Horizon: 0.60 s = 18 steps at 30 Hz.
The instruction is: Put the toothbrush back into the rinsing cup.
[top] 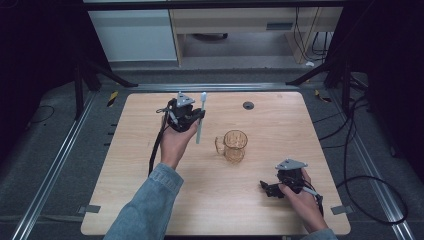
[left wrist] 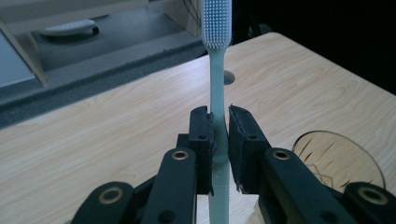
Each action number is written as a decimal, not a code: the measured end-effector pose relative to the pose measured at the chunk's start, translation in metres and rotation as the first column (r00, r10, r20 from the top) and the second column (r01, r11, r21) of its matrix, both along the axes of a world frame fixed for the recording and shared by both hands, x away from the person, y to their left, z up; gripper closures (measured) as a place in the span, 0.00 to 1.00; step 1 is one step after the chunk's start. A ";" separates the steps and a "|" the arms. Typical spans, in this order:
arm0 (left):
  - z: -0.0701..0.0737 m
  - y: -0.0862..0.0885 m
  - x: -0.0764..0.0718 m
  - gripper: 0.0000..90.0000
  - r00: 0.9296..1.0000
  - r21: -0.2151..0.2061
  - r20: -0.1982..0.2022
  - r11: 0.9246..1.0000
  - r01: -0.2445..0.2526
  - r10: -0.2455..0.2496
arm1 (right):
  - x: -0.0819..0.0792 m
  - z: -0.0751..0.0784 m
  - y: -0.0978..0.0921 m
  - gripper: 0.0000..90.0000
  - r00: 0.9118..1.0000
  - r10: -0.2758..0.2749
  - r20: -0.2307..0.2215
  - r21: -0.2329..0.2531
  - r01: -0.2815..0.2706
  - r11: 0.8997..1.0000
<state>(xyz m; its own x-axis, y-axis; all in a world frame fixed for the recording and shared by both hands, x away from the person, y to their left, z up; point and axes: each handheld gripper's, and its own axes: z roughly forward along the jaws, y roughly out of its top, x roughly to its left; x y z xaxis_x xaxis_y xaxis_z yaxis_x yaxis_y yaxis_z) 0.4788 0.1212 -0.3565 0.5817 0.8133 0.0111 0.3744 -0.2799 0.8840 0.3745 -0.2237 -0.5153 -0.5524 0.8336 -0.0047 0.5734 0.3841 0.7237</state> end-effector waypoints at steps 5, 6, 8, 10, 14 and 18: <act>-0.002 -0.006 -0.003 0.88 0.999 -0.034 0.046 0.999 -0.011 0.012 | 0.000 0.000 0.000 0.01 1.000 0.003 0.004 -0.004 -0.003 1.000; -0.002 -0.007 -0.003 0.88 0.998 -0.032 0.055 0.999 -0.016 0.017 | 0.000 0.000 0.000 0.01 1.000 0.002 0.002 -0.003 -0.002 1.000; -0.002 -0.010 -0.004 0.88 0.998 -0.052 0.063 0.998 -0.018 0.021 | -0.001 0.000 0.000 0.01 1.000 0.002 0.004 -0.005 -0.002 1.000; -0.002 -0.011 -0.003 0.88 0.998 -0.056 0.062 0.998 -0.019 0.023 | -0.001 0.000 0.000 0.01 1.000 0.001 0.004 -0.004 -0.001 1.000; -0.002 -0.016 -0.004 0.88 0.996 -0.089 0.086 0.996 -0.014 0.022 | -0.001 0.000 0.000 0.01 1.000 0.003 0.003 -0.004 -0.003 1.000; 0.001 -0.022 -0.007 0.88 0.990 -0.105 0.142 0.994 -0.007 0.022 | -0.001 0.000 0.000 0.01 1.000 0.001 0.004 -0.004 -0.001 1.000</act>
